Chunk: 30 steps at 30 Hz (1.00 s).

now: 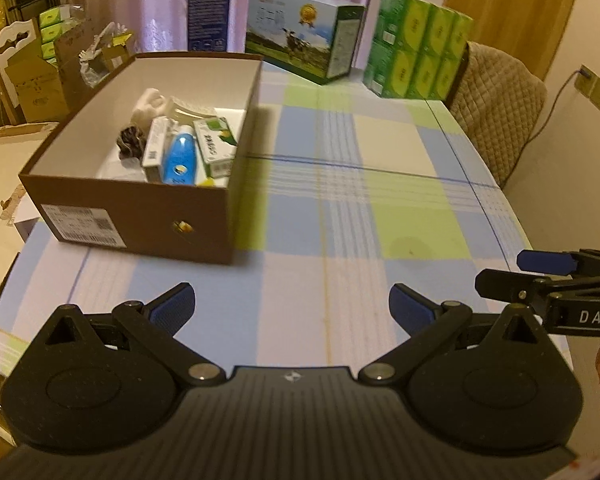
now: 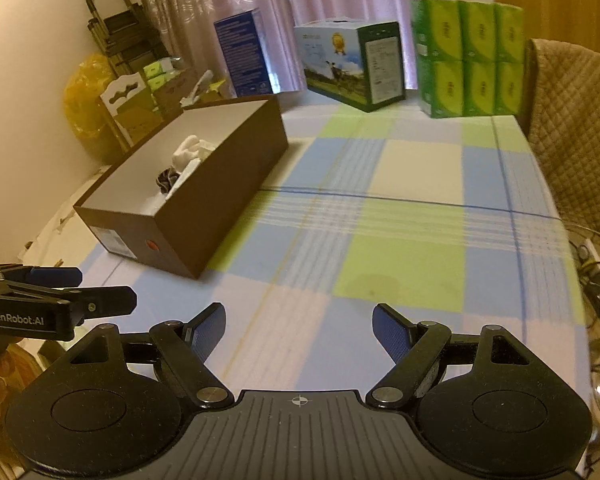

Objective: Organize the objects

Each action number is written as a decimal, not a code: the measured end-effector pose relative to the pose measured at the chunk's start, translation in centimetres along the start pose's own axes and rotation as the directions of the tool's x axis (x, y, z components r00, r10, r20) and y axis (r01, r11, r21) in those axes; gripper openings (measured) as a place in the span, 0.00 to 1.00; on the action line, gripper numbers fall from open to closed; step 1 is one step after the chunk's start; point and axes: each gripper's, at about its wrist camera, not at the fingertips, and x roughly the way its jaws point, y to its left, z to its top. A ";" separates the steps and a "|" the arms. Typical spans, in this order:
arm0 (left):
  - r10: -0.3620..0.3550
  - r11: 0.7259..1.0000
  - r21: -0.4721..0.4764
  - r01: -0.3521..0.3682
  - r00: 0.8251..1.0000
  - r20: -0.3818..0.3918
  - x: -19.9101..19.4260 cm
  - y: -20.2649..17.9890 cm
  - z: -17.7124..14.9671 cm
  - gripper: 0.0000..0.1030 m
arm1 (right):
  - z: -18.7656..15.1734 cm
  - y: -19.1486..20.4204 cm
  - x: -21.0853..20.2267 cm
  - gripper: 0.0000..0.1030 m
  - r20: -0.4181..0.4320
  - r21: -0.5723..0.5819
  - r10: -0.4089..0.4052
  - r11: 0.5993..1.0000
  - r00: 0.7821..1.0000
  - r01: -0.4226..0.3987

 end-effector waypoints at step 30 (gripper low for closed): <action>0.008 0.999 0.037 -0.006 0.999 -0.046 -1.0 -5.4 -3.7 0.99 | -3.9 -3.2 -3.6 0.75 -0.026 0.032 -0.001 0.999 1.000 0.002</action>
